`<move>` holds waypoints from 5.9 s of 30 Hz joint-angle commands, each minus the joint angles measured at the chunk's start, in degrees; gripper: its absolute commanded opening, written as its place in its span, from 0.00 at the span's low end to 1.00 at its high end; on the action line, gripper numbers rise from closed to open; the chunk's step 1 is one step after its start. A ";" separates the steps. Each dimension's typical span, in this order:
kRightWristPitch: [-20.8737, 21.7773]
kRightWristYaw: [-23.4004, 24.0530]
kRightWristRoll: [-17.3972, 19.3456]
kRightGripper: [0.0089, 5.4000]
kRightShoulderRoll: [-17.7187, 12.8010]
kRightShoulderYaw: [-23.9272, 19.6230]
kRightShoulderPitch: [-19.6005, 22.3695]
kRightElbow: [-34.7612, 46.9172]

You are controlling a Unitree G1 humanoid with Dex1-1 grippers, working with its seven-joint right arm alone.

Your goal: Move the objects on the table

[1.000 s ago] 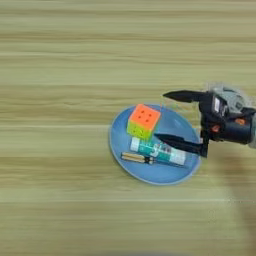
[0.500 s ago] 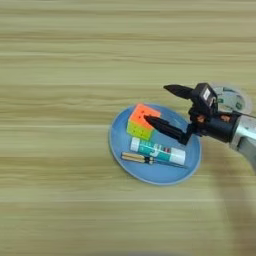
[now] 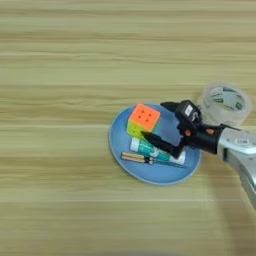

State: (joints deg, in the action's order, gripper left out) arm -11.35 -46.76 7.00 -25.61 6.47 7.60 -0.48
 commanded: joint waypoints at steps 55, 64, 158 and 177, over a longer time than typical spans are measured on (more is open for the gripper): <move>8.21 11.88 4.01 0.62 8.82 -10.29 11.54 -3.40; 9.68 24.97 -0.29 0.62 9.53 -13.78 19.07 -15.07; 17.61 -9.64 17.29 1.00 0.79 -12.55 8.49 -4.56; 14.75 -18.58 12.38 1.00 -8.76 -10.32 -1.30 3.61</move>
State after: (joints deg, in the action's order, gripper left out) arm 3.85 -66.80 20.36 -31.40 -3.04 4.47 0.48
